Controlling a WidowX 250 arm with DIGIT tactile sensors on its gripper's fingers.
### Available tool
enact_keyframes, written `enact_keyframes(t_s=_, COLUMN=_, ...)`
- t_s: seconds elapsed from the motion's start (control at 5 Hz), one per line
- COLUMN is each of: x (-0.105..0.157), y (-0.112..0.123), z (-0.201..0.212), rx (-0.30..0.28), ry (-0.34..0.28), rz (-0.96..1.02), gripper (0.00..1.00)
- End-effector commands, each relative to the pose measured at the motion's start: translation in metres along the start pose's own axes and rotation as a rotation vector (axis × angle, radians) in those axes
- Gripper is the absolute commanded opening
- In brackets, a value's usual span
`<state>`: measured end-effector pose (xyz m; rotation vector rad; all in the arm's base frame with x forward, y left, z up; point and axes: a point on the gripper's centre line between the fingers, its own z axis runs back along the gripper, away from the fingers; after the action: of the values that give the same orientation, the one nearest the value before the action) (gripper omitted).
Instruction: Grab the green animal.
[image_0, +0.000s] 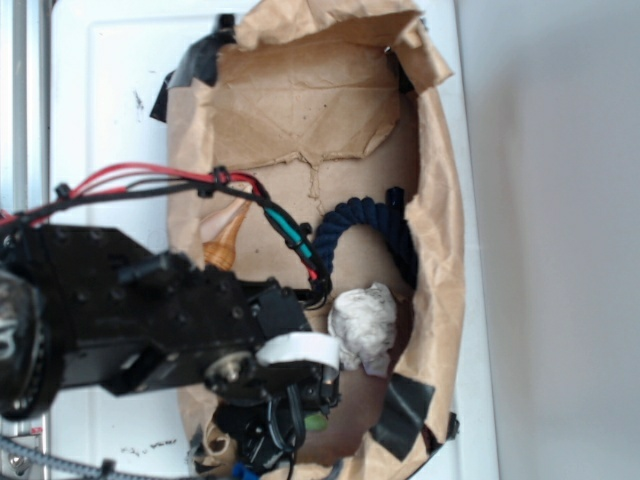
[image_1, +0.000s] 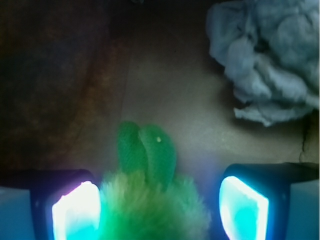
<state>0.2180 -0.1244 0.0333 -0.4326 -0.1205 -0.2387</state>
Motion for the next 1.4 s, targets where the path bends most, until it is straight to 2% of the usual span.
enact_keyframes(t_s=0.0, x=-0.014, y=-0.012, z=-0.021, rx=0.068, ry=0.064, rz=-0.051, gripper=0.30)
enact_keyframes(t_s=0.2, x=-0.014, y=-0.012, z=-0.014, rx=0.067, ry=0.036, rz=-0.048, gripper=0.00)
enact_keyframes(t_s=0.6, x=-0.012, y=-0.011, z=0.004, rx=0.057, ry=0.006, rz=-0.032, gripper=0.00)
enact_keyframes(t_s=0.8, x=-0.014, y=-0.008, z=0.031, rx=0.133, ry=-0.025, rz=0.017, gripper=0.00)
enact_keyframes(t_s=1.0, x=-0.028, y=-0.001, z=0.070, rx=0.277, ry=-0.110, rz=0.091, gripper=0.00)
enact_keyframes(t_s=1.2, x=-0.033, y=0.008, z=0.098, rx=0.332, ry=-0.137, rz=0.150, gripper=0.00)
